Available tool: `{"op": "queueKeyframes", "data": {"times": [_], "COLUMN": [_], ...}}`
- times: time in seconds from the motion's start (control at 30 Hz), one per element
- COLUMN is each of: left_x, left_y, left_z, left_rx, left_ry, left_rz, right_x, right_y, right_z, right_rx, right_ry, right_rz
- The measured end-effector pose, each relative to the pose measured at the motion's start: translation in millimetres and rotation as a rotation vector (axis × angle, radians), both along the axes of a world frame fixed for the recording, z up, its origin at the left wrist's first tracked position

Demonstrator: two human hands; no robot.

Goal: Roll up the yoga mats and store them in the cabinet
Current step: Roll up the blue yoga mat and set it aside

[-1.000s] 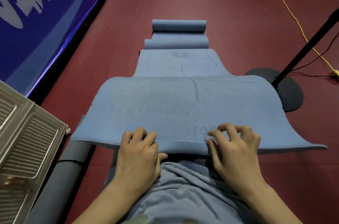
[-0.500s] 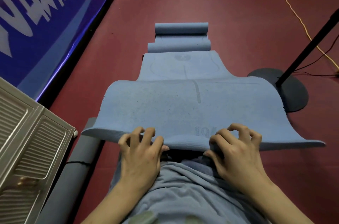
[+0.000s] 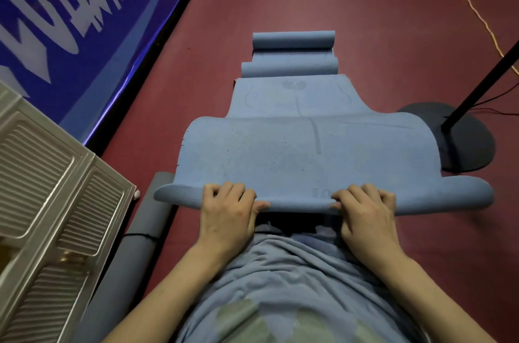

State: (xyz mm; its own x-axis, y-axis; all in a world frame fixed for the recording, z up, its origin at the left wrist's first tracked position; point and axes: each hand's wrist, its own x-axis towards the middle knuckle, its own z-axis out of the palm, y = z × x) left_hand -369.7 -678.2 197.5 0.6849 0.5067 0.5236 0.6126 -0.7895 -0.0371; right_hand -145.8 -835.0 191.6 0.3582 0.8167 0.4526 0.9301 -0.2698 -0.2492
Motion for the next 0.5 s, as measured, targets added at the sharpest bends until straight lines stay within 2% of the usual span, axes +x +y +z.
{"op": "queueKeyframes", "data": {"times": [0.13,0.3,0.5], "left_x": [-13,-8,-1], "left_y": [-3,-1,3], "left_z": [17,3,1], "left_rx": [-0.182,-0.360,-0.348], "left_ry": [-0.133,-0.043,-0.112], "left_rz": [-0.063,0.000,0.033], "right_x": [8,14,22], "right_y": [-11,-6,-1], "right_z": [9,-8,0], "right_rx": [0.011,-0.106,-0.132], "right_ry": [0.063,0.084,0.071], "right_rz": [0.107,0.160,0.232]}}
